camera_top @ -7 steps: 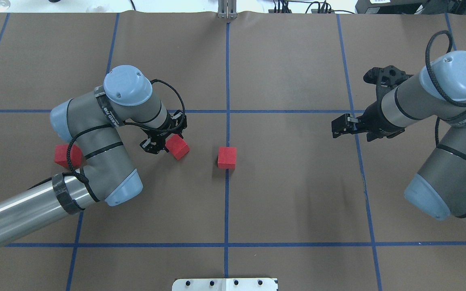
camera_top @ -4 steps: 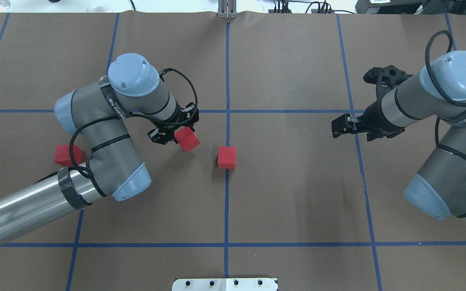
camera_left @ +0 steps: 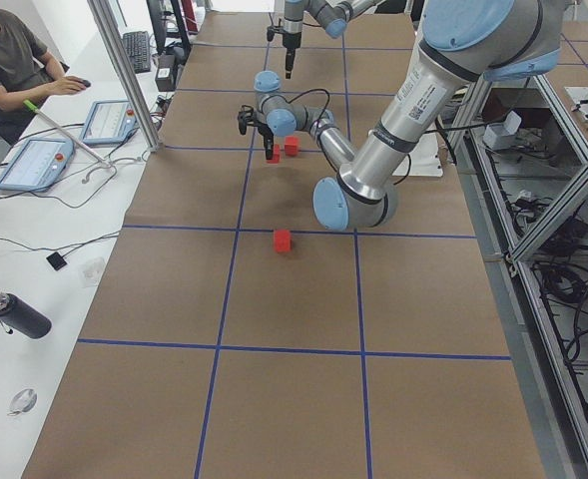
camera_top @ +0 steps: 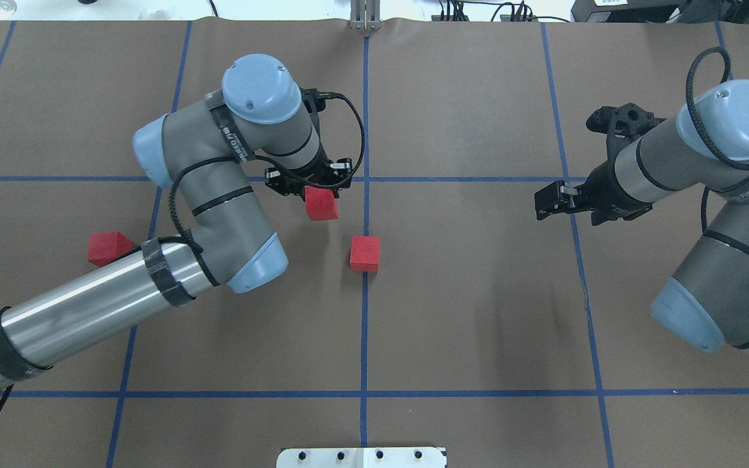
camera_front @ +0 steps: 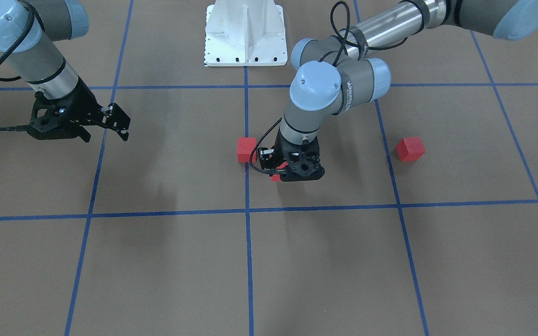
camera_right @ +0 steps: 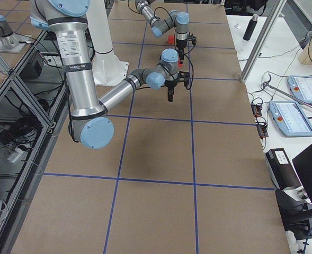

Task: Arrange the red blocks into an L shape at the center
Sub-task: 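Carry the cube with the left gripper to just farther than the center cube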

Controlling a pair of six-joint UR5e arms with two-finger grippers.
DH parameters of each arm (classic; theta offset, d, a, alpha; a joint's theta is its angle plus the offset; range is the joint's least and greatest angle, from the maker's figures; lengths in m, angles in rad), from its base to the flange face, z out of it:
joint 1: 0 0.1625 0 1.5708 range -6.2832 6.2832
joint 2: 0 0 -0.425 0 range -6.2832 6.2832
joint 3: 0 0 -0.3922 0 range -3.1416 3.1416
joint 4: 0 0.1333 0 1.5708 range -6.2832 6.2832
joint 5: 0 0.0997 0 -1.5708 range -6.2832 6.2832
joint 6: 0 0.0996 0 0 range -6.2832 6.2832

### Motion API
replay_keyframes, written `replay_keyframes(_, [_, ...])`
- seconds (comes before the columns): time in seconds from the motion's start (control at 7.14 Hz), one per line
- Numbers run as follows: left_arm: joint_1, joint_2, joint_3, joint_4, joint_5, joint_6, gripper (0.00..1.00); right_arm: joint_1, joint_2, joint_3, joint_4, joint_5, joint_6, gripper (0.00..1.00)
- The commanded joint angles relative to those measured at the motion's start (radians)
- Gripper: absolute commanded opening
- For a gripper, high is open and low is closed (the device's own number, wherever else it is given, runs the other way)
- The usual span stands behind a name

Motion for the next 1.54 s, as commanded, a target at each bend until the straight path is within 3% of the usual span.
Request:
replay_keyframes(0.0, [0.006, -0.100, 0.121, 0.002, 0.004, 0.082, 0.00, 0.002, -0.002, -0.003, 0.000, -0.002, 0.000, 1.00])
replay_keyframes(0.56, [0.064, -0.165, 0.226, 0.006, 0.016, 0.080, 0.00, 0.000, -0.002, -0.007, 0.000, -0.003, 0.000, 1.00])
replay_keyframes(1.4, [0.073, -0.174, 0.225, 0.026, 0.014, 0.087, 0.00, -0.001, 0.000, -0.010, 0.000, -0.005, 0.000, 1.00])
